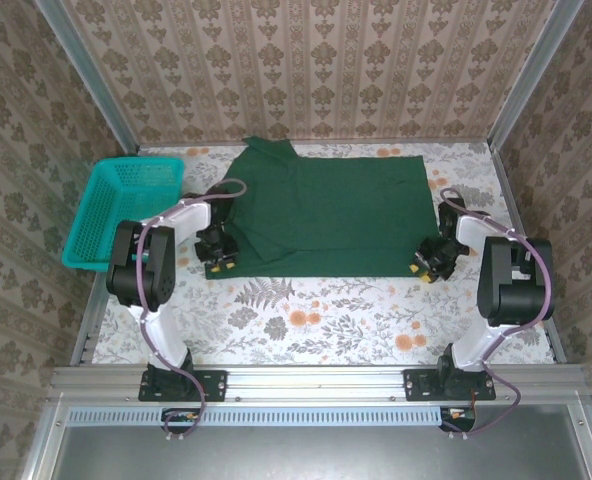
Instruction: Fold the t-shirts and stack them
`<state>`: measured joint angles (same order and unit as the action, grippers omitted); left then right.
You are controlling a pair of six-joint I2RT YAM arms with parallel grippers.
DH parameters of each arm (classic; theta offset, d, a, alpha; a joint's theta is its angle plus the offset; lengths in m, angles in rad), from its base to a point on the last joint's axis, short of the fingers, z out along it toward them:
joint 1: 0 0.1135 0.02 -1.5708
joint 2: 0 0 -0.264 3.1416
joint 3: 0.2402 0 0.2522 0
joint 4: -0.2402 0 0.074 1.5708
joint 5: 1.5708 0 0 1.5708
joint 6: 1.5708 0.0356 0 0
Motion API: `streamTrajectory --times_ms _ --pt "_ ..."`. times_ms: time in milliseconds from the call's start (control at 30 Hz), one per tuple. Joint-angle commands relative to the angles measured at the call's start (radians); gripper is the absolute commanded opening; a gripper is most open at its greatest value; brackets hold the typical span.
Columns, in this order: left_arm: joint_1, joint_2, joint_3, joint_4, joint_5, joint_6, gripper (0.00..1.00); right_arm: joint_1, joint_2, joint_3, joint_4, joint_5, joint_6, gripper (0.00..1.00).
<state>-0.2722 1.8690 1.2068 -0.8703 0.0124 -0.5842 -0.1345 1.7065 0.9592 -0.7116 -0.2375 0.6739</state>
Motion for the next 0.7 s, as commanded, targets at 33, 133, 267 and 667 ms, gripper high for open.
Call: streamTrajectory --times_ms 33,133,267,667 --pt "0.025 -0.021 -0.071 -0.037 -0.082 -0.034 0.28 -0.030 0.037 -0.060 -0.002 0.092 -0.023 0.31" --pt "0.027 -0.049 -0.105 -0.049 -0.089 -0.044 0.28 -0.030 0.011 -0.096 -0.003 0.086 -0.023 0.33" --pt "0.027 -0.108 -0.165 -0.062 -0.084 -0.071 0.28 -0.033 -0.053 -0.142 -0.015 0.103 -0.032 0.41" --pt "0.060 -0.200 -0.099 -0.182 -0.089 -0.066 0.50 0.159 -0.308 -0.015 -0.068 0.267 -0.024 0.65"
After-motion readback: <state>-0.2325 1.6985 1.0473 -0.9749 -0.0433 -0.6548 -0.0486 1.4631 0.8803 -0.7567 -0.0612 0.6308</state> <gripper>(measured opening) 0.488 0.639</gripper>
